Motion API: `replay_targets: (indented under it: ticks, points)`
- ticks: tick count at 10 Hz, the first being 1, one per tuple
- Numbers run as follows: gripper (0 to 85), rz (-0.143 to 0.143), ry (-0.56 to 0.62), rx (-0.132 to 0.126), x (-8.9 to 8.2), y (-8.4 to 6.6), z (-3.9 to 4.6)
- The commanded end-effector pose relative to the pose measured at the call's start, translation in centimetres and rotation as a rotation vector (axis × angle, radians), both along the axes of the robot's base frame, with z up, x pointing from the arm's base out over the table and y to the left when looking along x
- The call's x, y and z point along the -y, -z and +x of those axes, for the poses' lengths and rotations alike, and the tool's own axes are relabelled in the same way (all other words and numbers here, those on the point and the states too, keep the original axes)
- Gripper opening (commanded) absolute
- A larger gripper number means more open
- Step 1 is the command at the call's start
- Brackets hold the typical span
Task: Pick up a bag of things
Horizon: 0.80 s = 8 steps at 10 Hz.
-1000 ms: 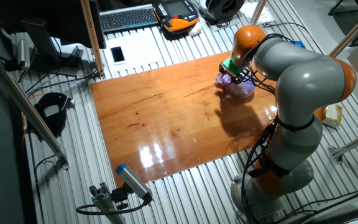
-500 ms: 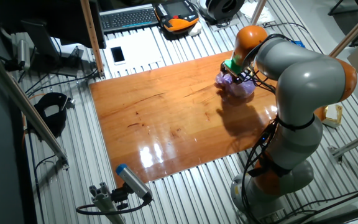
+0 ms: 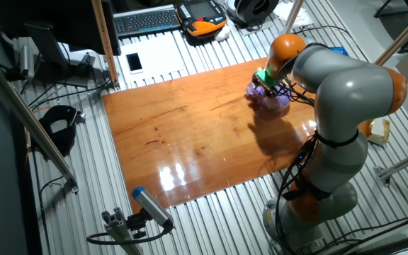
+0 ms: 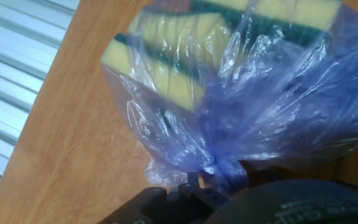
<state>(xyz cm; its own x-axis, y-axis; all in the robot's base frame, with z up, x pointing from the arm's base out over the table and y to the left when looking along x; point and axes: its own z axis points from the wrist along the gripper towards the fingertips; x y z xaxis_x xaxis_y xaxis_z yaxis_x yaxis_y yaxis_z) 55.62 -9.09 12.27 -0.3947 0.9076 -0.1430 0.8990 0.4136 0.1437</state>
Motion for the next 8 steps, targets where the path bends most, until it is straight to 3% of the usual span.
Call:
replay_targets:
  ticks: [1,8]
  points:
    - [51.0,0.001,0.005,0.0,-0.03,0.19,0.03]
    - [51.0,-0.006,0.02,0.016,0.1,1.1,0.23]
